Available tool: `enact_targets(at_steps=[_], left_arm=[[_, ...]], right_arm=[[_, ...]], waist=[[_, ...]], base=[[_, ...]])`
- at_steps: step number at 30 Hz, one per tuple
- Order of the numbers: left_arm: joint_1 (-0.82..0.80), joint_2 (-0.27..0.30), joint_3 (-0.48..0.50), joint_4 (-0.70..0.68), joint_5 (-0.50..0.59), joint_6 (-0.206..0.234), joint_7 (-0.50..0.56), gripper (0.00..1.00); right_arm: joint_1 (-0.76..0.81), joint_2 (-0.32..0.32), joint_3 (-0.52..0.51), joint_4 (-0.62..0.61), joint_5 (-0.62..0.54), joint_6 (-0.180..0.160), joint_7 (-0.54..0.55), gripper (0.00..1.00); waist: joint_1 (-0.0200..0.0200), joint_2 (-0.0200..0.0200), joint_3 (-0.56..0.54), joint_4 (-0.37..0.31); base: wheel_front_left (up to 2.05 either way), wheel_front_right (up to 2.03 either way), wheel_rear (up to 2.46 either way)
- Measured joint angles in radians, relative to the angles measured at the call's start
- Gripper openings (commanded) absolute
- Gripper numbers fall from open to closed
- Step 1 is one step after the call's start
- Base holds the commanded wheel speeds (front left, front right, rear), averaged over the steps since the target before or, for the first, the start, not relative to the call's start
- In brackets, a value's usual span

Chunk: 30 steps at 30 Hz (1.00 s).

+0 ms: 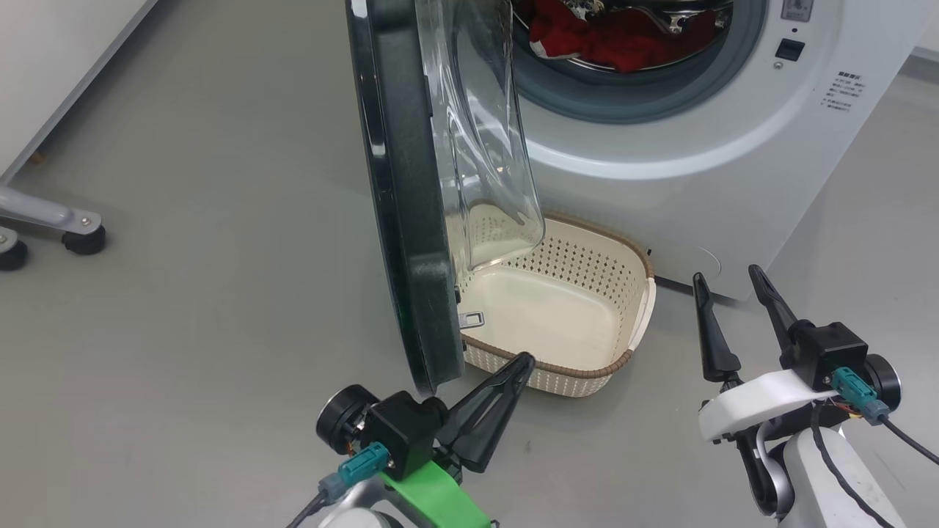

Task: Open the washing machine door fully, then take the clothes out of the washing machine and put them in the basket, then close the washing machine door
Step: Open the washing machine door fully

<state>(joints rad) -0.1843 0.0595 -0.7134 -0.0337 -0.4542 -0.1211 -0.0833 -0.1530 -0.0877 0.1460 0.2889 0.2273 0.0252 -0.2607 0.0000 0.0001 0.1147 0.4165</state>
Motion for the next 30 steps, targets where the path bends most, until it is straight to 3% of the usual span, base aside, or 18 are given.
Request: enact_targets(at_steps=[16,30], left_arm=[[-0.034,-0.002,0.094,0.123,-0.013,0.012,-0.015,0.00],[-0.067,-0.007,0.108,0.204,-0.021,0.020,-0.042,0.00]], right_arm=[[-0.001,0.008,-0.014,0.002,-0.023,0.009,0.000,1.00],[-0.002,0.013,-0.023,0.008,-0.032,0.018,0.000,1.00]], waist=[[0.0001,0.0000,0.021,-0.006],[0.0001,0.0000,0.030,-0.008]], base=[[0.00,0.00,0.00],[0.00,0.00,0.00]])
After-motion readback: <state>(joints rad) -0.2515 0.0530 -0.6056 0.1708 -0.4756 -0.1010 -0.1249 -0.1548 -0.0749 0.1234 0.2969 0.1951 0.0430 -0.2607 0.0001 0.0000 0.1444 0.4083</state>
